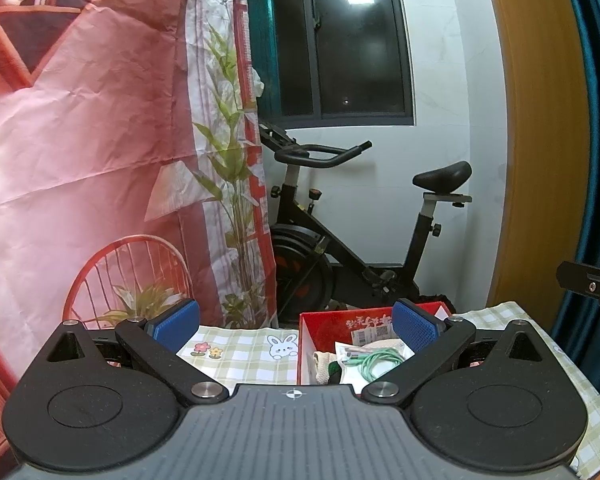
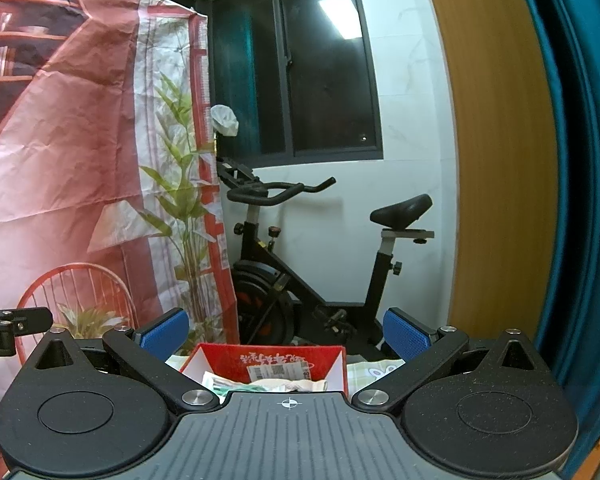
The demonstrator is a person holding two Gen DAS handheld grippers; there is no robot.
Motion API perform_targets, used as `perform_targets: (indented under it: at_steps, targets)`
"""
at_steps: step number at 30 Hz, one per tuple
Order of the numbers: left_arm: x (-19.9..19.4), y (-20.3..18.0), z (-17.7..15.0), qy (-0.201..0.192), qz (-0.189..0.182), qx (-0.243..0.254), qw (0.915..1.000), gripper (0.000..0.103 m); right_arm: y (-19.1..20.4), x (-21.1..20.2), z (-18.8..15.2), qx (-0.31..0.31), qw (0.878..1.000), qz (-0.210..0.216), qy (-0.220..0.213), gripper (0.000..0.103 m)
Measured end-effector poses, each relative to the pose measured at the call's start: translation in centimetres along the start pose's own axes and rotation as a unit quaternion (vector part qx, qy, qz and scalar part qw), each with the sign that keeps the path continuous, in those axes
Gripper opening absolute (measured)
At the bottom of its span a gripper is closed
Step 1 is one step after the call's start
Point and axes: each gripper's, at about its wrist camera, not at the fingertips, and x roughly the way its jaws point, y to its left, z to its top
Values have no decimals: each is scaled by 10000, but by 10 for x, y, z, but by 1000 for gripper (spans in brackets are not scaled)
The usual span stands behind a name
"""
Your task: Organize soft objects
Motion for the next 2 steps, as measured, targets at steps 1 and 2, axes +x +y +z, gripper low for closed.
perform_targets:
  at_steps: [1,2]
  targets:
    - [0,0,1,11,0,-8,10000,103,0,0,0,0,10000,2,0,103]
    - [1,1,1,24,-14,-13,10000,103,0,0,0,0,10000,1,1,103]
